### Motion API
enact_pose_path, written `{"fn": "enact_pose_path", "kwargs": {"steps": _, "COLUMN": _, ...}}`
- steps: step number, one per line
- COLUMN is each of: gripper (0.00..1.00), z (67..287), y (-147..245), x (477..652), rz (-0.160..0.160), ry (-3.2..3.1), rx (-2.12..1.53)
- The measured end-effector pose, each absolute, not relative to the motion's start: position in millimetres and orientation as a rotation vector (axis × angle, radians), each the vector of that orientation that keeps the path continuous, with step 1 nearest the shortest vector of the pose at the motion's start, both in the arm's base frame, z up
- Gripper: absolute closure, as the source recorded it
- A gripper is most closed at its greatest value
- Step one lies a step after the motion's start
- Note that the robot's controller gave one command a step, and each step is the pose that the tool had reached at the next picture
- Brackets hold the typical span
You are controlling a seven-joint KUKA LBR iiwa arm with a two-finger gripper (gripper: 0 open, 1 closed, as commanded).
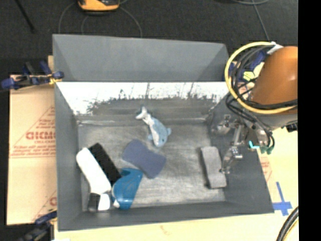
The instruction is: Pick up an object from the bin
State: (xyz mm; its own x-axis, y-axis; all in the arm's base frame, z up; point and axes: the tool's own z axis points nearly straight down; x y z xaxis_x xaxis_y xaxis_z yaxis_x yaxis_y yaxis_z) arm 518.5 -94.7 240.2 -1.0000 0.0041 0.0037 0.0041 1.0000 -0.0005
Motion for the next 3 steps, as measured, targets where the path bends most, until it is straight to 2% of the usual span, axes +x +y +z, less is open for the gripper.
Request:
{"fn": "enact_pose_path", "kwargs": {"steps": 1, "gripper": 0.0, "z": 244.2, "y": -94.3, "x": 520.0, "rz": 0.003, "ry": -3.146, "rx": -0.001}}
{"fn": "enact_pose_path", "kwargs": {"steps": 2, "gripper": 0.0, "z": 208.4, "y": -106.2, "x": 525.3, "rz": 0.0, "ry": -3.141, "rx": -0.288}}
{"fn": "enact_pose_path", "kwargs": {"steps": 3, "gripper": 0.0, "z": 174.4, "y": -125.3, "x": 514.1, "rz": -0.001, "ry": -3.015, "rx": -0.887}}
